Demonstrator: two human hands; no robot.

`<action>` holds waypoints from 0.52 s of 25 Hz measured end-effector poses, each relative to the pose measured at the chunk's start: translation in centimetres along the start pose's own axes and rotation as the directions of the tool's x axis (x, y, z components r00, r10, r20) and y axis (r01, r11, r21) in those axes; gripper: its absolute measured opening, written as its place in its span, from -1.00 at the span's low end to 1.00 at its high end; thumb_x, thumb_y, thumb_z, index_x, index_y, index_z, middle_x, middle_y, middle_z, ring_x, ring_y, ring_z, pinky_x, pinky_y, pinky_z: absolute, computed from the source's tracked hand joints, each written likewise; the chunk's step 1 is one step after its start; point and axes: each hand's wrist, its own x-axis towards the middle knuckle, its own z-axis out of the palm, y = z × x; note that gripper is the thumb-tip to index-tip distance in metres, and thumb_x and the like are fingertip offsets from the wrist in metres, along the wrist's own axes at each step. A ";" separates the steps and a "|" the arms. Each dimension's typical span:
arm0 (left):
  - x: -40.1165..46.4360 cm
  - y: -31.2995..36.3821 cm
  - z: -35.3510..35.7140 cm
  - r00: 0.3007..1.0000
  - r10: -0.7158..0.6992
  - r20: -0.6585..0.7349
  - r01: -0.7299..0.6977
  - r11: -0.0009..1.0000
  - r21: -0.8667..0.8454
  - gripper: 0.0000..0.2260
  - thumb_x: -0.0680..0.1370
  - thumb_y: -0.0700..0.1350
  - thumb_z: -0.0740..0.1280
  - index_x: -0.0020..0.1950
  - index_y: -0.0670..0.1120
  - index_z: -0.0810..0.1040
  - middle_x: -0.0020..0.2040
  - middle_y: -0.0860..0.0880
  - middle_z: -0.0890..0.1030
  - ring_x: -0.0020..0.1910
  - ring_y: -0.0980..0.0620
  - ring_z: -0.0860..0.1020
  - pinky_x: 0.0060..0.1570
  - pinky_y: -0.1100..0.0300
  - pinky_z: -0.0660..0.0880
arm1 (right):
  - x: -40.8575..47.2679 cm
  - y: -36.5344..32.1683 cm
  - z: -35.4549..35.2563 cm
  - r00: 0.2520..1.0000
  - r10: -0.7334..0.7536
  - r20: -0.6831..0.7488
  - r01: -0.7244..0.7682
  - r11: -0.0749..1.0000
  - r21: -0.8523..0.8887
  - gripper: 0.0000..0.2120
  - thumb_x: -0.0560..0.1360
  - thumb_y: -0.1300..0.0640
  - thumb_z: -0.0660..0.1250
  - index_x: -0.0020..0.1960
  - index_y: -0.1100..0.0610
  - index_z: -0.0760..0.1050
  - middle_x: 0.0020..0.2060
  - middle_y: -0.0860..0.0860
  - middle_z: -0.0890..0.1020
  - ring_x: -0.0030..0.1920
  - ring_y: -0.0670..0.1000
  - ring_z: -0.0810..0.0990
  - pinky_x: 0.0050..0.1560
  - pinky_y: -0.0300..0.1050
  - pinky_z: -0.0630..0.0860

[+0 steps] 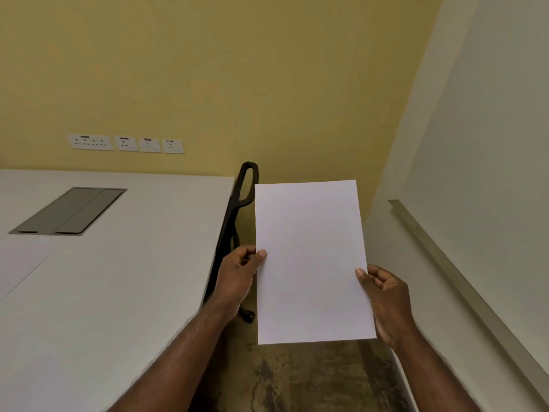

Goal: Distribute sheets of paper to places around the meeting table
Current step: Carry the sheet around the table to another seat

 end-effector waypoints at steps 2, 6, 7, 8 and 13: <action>3.3 0.1 0.4 1.000 0.003 -0.024 -0.002 1.000 0.017 -0.88 0.55 0.00 0.34 0.02 0.04 0.65 -0.03 0.13 0.71 -0.07 0.17 0.66 -0.24 0.40 0.52 | 4.1 0.0 1.3 0.999 0.016 0.028 -0.017 0.999 0.030 -0.72 0.48 0.14 0.41 0.17 0.18 0.59 0.01 0.06 0.71 -0.03 0.07 0.70 0.02 -0.01 0.63; 11.0 -0.5 1.4 0.995 -0.006 -0.098 0.010 0.999 0.039 -0.86 0.56 0.01 0.34 0.03 0.03 0.65 -0.01 0.11 0.71 -0.05 0.14 0.67 -0.18 0.31 0.54 | 13.3 1.0 4.1 0.995 0.035 0.096 -0.038 0.999 0.029 -0.69 0.47 0.08 0.43 0.18 0.14 0.59 0.07 0.07 0.70 0.06 0.08 0.68 0.15 0.13 0.58; 12.9 -0.7 1.8 0.993 -0.002 -0.117 0.006 0.999 0.033 -0.86 0.56 -0.01 0.34 0.03 0.02 0.66 -0.02 0.10 0.72 -0.07 0.15 0.67 -0.23 0.36 0.53 | 15.8 1.1 4.7 0.992 0.046 0.116 -0.049 0.998 0.025 -0.65 0.47 0.06 0.43 0.21 0.16 0.57 0.11 0.07 0.69 0.11 0.10 0.66 0.20 0.17 0.56; 14.9 -0.9 2.2 0.990 0.002 -0.143 0.002 1.000 0.028 -0.87 0.56 -0.02 0.34 0.02 0.00 0.66 -0.03 0.10 0.72 -0.10 0.16 0.67 -0.26 0.42 0.51 | 18.4 1.2 5.5 0.989 0.052 0.138 -0.056 0.998 0.024 -0.63 0.47 0.06 0.43 0.23 0.17 0.55 0.12 0.07 0.68 0.12 0.11 0.65 0.21 0.18 0.54; 24.3 -1.7 4.9 0.949 -0.010 -0.317 0.014 1.000 0.013 -0.89 0.56 -0.07 0.35 0.00 -0.02 0.66 -0.08 0.12 0.72 -0.14 0.19 0.67 -0.31 0.45 0.49 | 31.8 0.5 9.3 0.962 0.055 0.269 -0.076 0.995 0.068 -0.66 0.47 0.15 0.43 0.22 0.21 0.56 0.06 0.09 0.70 0.07 0.11 0.67 0.18 0.16 0.56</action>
